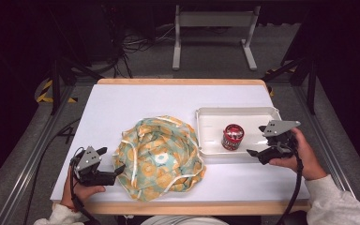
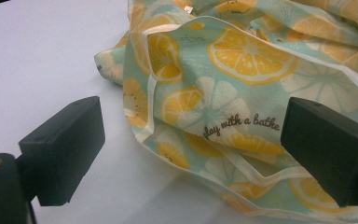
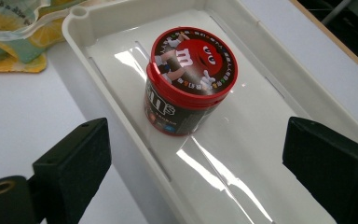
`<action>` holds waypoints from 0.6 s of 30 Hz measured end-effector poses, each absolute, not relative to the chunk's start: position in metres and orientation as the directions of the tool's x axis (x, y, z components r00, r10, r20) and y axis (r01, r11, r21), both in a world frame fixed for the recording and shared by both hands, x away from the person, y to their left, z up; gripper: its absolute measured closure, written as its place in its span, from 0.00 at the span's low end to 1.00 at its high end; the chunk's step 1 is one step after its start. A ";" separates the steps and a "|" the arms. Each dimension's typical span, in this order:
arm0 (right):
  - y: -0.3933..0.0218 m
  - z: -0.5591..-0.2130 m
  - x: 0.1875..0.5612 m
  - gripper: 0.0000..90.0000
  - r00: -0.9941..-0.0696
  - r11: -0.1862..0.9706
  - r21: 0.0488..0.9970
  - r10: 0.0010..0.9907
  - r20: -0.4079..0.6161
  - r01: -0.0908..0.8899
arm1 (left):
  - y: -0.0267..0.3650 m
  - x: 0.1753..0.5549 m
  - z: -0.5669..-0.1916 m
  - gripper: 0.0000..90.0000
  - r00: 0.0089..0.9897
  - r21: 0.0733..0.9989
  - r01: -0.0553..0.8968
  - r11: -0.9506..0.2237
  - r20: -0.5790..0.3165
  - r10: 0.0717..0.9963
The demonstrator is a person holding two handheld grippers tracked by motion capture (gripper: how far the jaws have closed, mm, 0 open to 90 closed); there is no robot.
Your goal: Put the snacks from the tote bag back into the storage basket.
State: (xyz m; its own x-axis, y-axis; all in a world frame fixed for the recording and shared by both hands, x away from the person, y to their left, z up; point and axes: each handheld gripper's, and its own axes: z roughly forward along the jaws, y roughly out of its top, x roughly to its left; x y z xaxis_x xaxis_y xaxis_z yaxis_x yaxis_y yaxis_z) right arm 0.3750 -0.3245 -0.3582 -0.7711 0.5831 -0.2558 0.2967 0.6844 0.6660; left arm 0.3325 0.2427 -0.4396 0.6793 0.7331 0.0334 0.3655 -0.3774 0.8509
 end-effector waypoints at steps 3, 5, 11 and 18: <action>-0.325 -0.363 0.371 0.10 -0.764 0.688 0.660 0.588 -0.266 0.301 | 0.242 0.334 -0.439 0.08 0.678 0.853 0.363 -0.376 0.035 0.734; -0.326 -0.367 0.365 0.10 -0.757 0.693 0.660 0.589 -0.284 0.291 | 0.241 0.336 -0.439 0.08 0.683 0.849 0.364 -0.382 0.036 0.730; -0.339 -0.375 0.354 0.10 -0.722 0.647 0.701 0.635 -0.276 0.301 | 0.238 0.338 -0.439 0.07 0.690 0.848 0.362 -0.387 0.035 0.723; -0.356 -0.378 0.345 0.10 -0.694 0.568 0.761 0.684 -0.223 0.314 | 0.237 0.339 -0.440 0.07 0.693 0.848 0.362 -0.388 0.033 0.720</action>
